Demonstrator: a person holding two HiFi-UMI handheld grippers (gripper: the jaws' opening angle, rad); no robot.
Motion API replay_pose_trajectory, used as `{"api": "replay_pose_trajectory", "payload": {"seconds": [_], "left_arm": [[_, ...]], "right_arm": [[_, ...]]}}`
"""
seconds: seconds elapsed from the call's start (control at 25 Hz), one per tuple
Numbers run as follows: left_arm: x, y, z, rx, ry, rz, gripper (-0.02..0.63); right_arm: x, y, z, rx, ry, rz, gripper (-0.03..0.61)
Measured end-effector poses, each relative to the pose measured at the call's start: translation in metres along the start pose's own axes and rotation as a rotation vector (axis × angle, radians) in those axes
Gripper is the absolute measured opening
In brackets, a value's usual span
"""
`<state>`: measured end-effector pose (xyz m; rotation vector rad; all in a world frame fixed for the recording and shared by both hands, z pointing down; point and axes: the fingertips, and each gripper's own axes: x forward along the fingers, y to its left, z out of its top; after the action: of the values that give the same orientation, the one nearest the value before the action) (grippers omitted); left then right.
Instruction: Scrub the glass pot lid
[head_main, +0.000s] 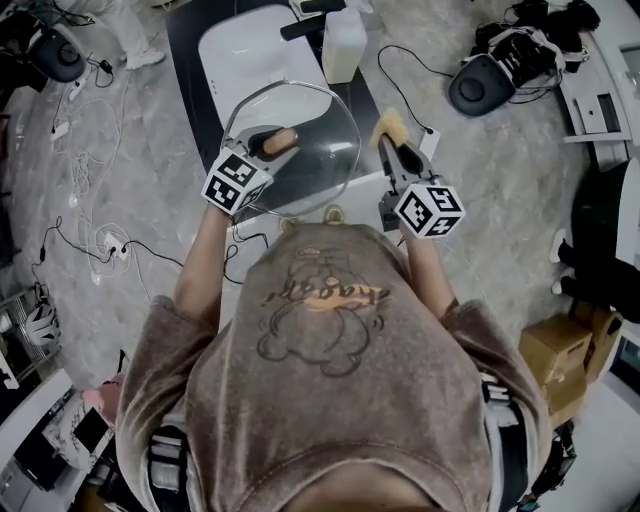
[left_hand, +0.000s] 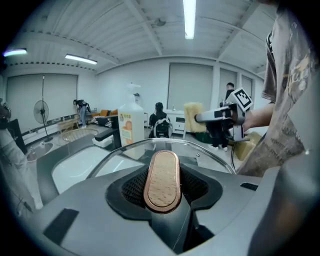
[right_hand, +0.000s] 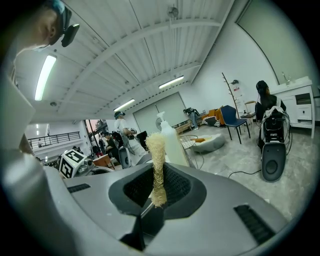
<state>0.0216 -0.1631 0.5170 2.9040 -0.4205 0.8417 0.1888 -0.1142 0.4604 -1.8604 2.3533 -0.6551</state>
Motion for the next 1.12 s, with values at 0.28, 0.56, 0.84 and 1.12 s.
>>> {"api": "replay_pose_trajectory", "payload": {"seconds": [0.28, 0.56, 0.84, 1.12], "left_arm": [[-0.042, 0.013, 0.042, -0.190, -0.192, 0.085, 0.186], [-0.082, 0.034, 0.042, -0.511, -0.427, 0.115, 0.186], [-0.111, 0.048, 0.030, -0.775, -0.637, 0.087, 0.184], [-0.117, 0.045, 0.037, -0.873, -0.738, 0.035, 0.184]], "right_arm": [[0.016, 0.009, 0.009, -0.019, 0.003, 0.046, 0.040], [0.051, 0.033, 0.003, -0.040, 0.034, 0.133, 0.040], [0.081, 0.066, -0.002, -0.064, 0.073, 0.236, 0.040], [0.092, 0.102, 0.004, -0.084, 0.070, 0.339, 0.040]]}}
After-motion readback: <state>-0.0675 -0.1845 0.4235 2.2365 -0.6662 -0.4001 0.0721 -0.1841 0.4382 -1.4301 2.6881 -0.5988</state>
